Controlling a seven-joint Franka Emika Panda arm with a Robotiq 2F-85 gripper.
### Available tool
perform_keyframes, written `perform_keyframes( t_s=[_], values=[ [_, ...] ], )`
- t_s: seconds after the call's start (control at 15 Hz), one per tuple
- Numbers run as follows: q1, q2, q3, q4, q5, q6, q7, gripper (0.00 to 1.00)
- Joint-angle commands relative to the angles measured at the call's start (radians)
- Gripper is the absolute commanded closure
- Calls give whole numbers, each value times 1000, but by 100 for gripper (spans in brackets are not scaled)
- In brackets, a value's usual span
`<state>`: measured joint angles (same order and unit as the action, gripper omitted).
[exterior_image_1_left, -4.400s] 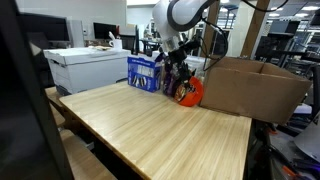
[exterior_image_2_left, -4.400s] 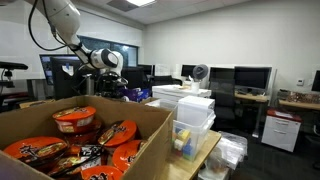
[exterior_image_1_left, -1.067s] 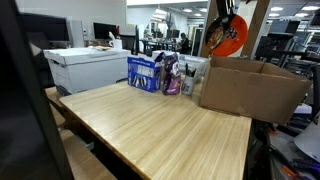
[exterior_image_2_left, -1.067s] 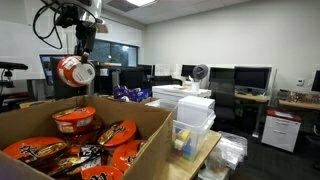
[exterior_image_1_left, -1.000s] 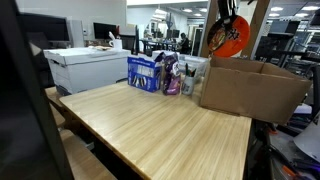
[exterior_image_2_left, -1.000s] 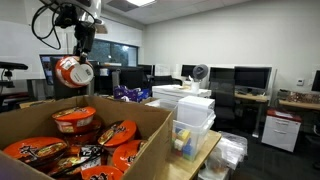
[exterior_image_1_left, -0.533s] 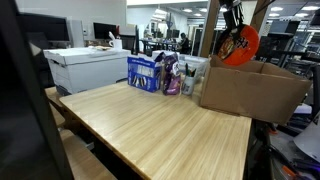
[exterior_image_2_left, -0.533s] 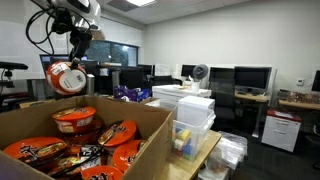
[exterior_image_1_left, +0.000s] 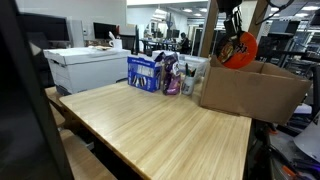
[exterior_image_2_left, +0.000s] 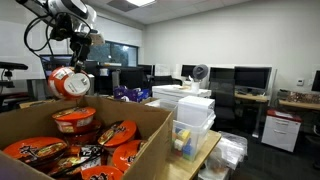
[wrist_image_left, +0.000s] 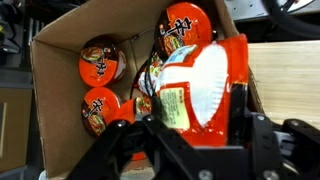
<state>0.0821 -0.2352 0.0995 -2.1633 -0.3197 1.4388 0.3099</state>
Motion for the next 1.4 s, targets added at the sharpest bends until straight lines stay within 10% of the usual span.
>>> perform_keyframes(
  t_s=[0.0, 1.33],
  values=[
    [5, -1, 21, -33, -27, 75, -4, 68],
    [11, 45, -27, -108, 318, 489, -130, 68]
  ],
)
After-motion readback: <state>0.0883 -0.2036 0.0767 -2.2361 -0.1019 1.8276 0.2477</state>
